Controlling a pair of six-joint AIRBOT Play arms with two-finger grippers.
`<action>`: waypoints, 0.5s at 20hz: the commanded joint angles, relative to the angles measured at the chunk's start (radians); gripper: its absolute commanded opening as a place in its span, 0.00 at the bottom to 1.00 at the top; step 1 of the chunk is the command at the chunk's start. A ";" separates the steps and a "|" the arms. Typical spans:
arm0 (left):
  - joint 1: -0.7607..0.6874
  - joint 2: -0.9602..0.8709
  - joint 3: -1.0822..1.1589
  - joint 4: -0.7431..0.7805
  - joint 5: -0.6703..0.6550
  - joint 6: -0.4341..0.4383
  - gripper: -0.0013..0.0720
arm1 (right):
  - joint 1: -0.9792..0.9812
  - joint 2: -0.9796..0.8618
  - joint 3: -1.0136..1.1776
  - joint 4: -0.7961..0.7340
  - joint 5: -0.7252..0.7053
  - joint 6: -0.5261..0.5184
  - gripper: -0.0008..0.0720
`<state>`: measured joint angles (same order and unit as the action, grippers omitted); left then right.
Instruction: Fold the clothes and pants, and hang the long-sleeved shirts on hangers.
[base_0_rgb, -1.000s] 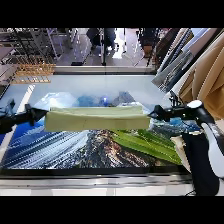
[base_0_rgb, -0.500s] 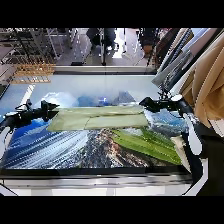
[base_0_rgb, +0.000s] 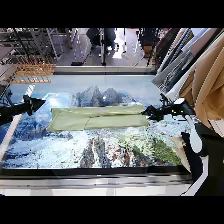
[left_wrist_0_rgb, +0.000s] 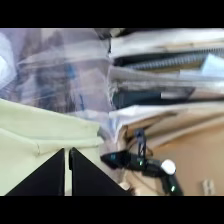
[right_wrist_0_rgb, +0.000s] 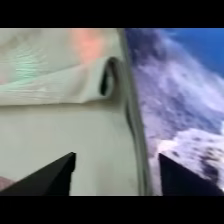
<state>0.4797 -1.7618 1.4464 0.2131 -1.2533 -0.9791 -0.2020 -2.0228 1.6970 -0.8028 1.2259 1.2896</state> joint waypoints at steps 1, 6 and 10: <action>-0.044 0.036 0.000 0.121 -0.023 0.105 0.03 | 0.063 -0.054 0.037 0.019 0.016 -0.029 0.52; -0.206 0.036 0.000 0.555 -0.024 -0.085 0.03 | 0.101 0.034 0.093 -0.385 0.145 0.054 0.04; -0.357 0.036 -0.009 0.702 -0.031 -0.166 0.03 | 0.089 0.204 0.058 -0.788 0.268 0.142 0.04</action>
<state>0.2226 -1.7271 1.4437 0.7635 -1.2800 -1.0748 -0.1104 -1.9144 1.7649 -1.2842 1.4128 1.3540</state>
